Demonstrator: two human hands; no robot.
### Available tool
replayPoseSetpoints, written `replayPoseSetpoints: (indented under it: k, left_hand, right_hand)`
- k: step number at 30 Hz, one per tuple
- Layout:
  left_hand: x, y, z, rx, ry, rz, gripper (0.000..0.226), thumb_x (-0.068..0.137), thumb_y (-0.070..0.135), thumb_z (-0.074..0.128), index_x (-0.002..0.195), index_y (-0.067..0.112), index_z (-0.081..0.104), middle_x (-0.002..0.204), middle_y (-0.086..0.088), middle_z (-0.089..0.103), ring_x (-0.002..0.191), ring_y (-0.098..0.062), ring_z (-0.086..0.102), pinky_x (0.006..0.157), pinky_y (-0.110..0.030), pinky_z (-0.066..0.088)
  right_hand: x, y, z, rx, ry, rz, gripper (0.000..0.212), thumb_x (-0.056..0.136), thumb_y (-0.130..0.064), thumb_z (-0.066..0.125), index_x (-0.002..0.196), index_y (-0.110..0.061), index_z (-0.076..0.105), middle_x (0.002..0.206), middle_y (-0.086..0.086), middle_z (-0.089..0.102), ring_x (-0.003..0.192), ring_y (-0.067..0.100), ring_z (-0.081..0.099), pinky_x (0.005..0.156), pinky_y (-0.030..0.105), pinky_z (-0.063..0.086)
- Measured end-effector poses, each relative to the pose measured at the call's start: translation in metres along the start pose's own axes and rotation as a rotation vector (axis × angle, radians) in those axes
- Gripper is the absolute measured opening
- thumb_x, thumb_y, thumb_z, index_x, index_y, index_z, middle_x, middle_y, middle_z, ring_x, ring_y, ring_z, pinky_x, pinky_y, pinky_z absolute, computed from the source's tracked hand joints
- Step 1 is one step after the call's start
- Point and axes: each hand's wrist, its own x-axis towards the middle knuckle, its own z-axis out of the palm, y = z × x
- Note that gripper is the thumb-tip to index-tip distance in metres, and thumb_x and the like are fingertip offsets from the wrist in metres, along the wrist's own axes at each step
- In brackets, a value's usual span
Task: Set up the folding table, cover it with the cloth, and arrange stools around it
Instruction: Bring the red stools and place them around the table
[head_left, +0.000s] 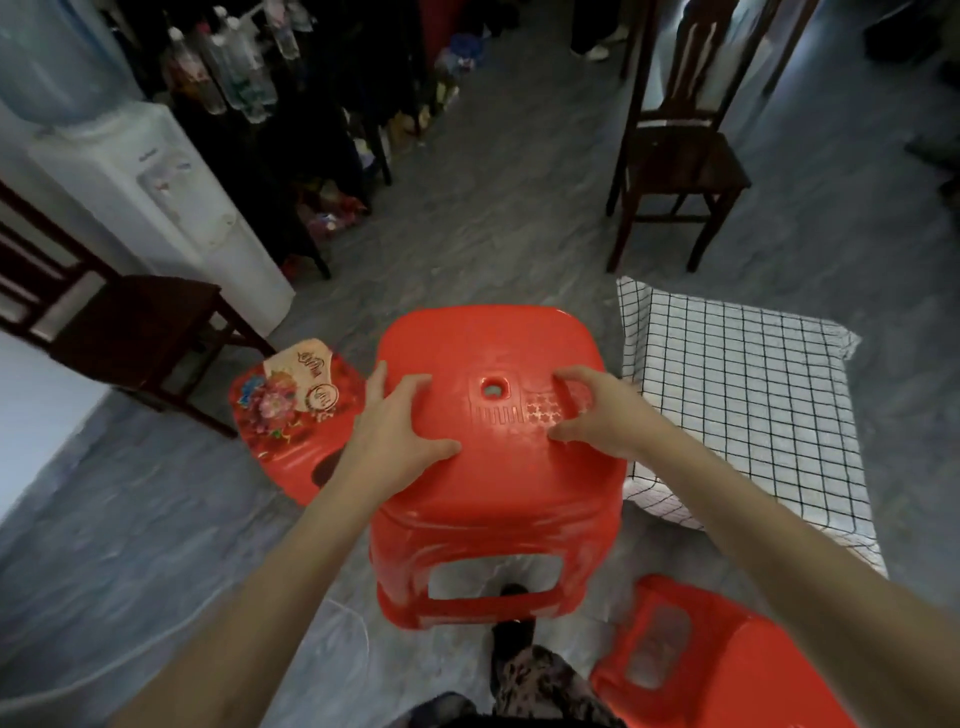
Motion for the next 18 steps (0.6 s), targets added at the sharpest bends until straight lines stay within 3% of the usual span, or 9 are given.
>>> replayPoseSetpoints:
  k: [3,8,14,18]
  left_hand:
    - [0.034,0.008,0.008,0.010,-0.004,0.017,0.084,0.067,0.032,0.086,0.139,0.028,0.044,0.160,-0.015,0.006,0.149,-0.025,0.011,0.116,-0.039,0.021]
    - [0.088,0.014,0.013,-0.027,0.003,-0.034,0.097,0.071,0.030,0.084,0.149,0.029,0.027,0.160,-0.013,-0.012,0.144,-0.036,0.022,0.114,-0.037,0.026]
    - [0.165,0.003,0.024,-0.036,-0.089,-0.014,0.088,0.071,0.030,0.083,0.145,0.027,0.036,0.158,-0.027,0.002,0.147,-0.037,0.015,0.116,-0.036,0.022]
    - [0.229,-0.013,0.034,-0.050,-0.176,-0.027,0.088,0.071,0.035,0.082,0.145,0.026,0.035,0.154,-0.029,0.017,0.141,-0.042,0.026,0.114,-0.040,0.027]
  right_hand:
    - [0.031,0.005,-0.011,0.024,0.004,0.039,0.087,0.066,-0.040,0.084,0.140,-0.045,0.039,0.141,0.009,0.042,0.118,0.027,0.052,0.093,0.034,0.043]
    - [0.075,0.006,-0.020,0.089,0.040,0.082,0.086,0.062,-0.043,0.085,0.137,-0.045,0.043,0.136,0.009,0.046,0.115,0.025,0.053,0.091,0.032,0.043]
    - [0.127,0.006,-0.020,0.102,0.022,0.160,0.089,0.061,-0.051,0.081,0.139,-0.046,0.039,0.135,0.010,0.044,0.118,0.026,0.050,0.096,0.036,0.043]
    - [0.167,0.002,-0.014,0.095,0.028,0.234,0.100,0.053,-0.062,0.077,0.142,-0.042,0.036,0.134,0.009,0.048,0.124,0.025,0.045,0.103,0.041,0.043]
